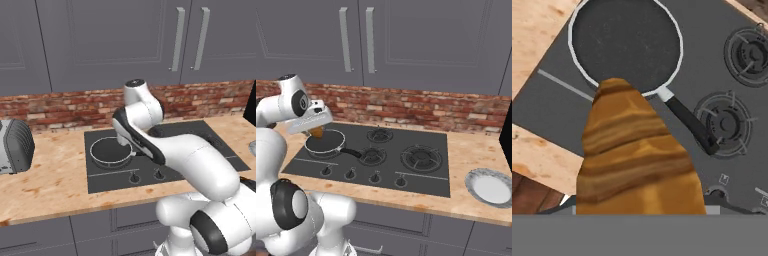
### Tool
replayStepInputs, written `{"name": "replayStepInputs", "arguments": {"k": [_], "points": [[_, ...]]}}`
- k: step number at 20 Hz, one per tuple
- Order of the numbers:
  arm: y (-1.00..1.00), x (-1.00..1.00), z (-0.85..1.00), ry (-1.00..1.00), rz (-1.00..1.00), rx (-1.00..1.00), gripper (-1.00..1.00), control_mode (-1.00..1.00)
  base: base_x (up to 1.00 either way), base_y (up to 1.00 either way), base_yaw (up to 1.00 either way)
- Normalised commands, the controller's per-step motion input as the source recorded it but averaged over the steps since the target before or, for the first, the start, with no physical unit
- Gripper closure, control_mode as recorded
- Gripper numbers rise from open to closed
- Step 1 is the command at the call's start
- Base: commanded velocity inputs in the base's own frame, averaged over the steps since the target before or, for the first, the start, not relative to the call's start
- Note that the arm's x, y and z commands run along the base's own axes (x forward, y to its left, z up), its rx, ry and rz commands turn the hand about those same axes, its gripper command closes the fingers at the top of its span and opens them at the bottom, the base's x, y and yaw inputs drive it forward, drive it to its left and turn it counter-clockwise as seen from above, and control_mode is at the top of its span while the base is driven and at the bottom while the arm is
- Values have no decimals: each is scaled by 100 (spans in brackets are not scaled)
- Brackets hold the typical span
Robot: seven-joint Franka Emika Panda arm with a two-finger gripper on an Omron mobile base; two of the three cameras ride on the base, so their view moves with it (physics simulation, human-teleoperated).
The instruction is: Pick the croissant and place it on the pan. Then turn on the stove to warm the croissant.
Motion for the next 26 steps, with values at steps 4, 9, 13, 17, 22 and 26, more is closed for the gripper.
{"name": "replayStepInputs", "arguments": {"k": [4, 9, 13, 17, 22, 26], "points": [[25, 51, -39, 21, 15, 0, 100, -100, 0, 0, 0], [15, 47, -42, 12, 14, 0, 100, -100, 0, 0, 0], [13, 39, -36, 4, 14, 0, 100, -100, 0, 0, 0], [14, 34, -37, 0, 14, 0, 100, -100, 0, 0, 0], [10, 32, -41, 0, 11, 0, 100, -100, 0, 0, 0], [0, 25, -37, 0, 8, 2, 100, -100, 0, 0, 0]]}}
